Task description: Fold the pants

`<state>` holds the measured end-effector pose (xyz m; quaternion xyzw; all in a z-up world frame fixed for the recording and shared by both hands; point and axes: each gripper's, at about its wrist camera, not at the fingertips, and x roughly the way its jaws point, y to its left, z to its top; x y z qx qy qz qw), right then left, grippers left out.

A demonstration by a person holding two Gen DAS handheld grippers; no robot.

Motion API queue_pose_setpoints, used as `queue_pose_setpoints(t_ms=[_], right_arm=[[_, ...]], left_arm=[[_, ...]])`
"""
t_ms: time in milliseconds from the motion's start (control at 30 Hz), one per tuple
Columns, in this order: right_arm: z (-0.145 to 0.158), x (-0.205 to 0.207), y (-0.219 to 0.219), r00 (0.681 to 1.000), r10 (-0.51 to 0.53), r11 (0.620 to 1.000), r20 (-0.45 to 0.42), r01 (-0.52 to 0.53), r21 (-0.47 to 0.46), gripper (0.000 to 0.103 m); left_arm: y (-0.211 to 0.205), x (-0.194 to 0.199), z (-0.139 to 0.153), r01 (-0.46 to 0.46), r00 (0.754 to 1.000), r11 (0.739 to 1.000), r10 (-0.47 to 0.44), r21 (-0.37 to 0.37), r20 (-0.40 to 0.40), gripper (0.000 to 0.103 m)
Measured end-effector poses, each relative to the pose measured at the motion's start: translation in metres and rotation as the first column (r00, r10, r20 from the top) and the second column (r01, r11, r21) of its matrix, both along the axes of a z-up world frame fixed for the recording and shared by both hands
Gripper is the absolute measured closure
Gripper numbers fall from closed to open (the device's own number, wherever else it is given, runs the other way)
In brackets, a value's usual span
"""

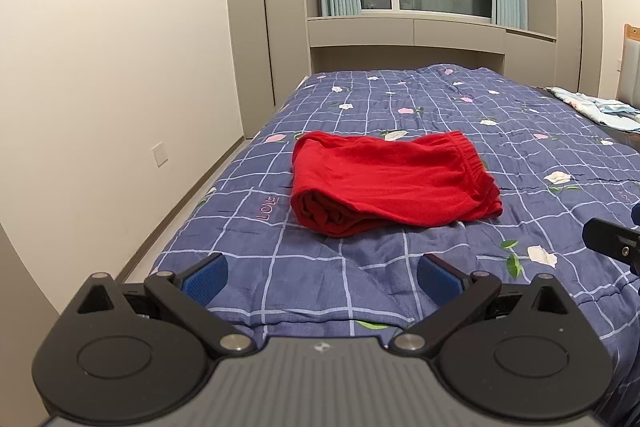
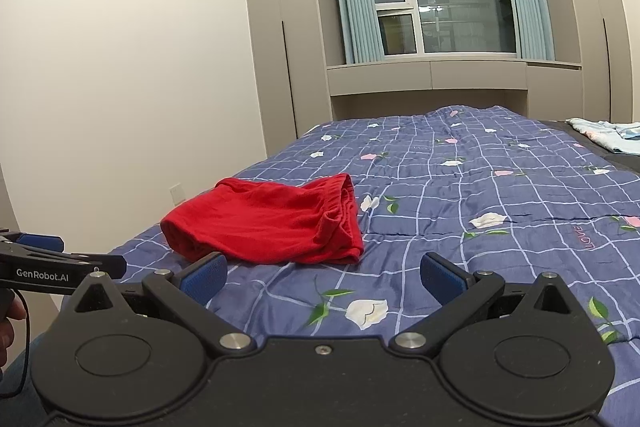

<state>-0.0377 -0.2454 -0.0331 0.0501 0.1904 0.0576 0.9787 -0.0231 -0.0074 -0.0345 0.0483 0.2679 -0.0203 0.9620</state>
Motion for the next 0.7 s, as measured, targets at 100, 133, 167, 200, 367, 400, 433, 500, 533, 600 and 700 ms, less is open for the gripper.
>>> queue_pose_setpoints(t_ms=[100, 133, 167, 200, 367, 400, 433, 500, 533, 600, 700], right_arm=[[0.0004, -0.0004, -0.0002, 1.0, 0.0, 1.0, 0.0, 0.0, 0.0, 0.0], [0.0003, -0.0003, -0.0003, 1.0, 0.0, 1.0, 0.0, 0.0, 0.0, 0.0], [0.0002, -0.0002, -0.0003, 1.0, 0.0, 1.0, 0.0, 0.0, 0.0, 0.0], [0.0002, 0.0, -0.0004, 1.0, 0.0, 1.0, 0.0, 0.0, 0.0, 0.0], [0.0001, 0.0006, 0.0005, 1.0, -0.002, 1.0, -0.003, 0.002, 0.002, 0.0], [0.0, 0.0007, 0.0002, 1.0, -0.002, 1.0, -0.003, 0.002, 0.003, 0.0], [0.0, 0.0008, 0.0002, 1.0, -0.002, 1.0, -0.004, 0.002, 0.003, 0.0], [-0.0002, 0.0005, 0.0001, 1.0, -0.003, 1.0, -0.004, 0.003, 0.004, 0.0], [-0.0002, 0.0006, 0.0001, 1.0, -0.003, 1.0, -0.005, 0.003, 0.005, 0.0], [-0.0003, 0.0002, 0.0, 1.0, 0.001, 1.0, -0.004, -0.001, 0.007, 0.0], [-0.0006, 0.0003, 0.0002, 1.0, 0.006, 1.0, -0.004, -0.006, 0.009, 0.0]], left_arm=[[-0.0002, 0.0002, 0.0001, 0.0, 1.0, 1.0, 0.0, 0.0, 0.0, 0.0], [-0.0002, 0.0003, 0.0002, 0.001, 1.0, 1.0, -0.001, 0.0, -0.001, 0.0], [0.0, 0.0, 0.0002, 0.0, 1.0, 1.0, 0.0, 0.0, 0.0, 0.0], [0.0001, -0.0001, 0.0003, 0.0, 1.0, 1.0, 0.0, 0.0, 0.0, 0.0], [0.0001, -0.0003, 0.0002, -0.001, 1.0, 1.0, 0.001, 0.0, -0.001, 0.0], [0.0001, -0.0004, 0.0002, -0.001, 1.0, 1.0, 0.001, 0.0, -0.001, 0.0], [0.0, -0.0004, 0.0003, -0.001, 1.0, 1.0, 0.001, 0.0, -0.001, 0.0], [0.0001, -0.0003, 0.0002, 0.0, 1.0, 1.0, 0.0, 0.0, -0.001, 0.0], [0.0001, -0.0003, 0.0002, 0.0, 1.0, 1.0, 0.0, 0.0, -0.001, 0.0], [-0.0001, -0.0003, 0.0002, -0.001, 1.0, 1.0, 0.001, 0.001, -0.002, 0.0], [-0.0001, -0.0003, 0.0003, -0.001, 1.0, 1.0, 0.001, 0.0, -0.001, 0.0]])
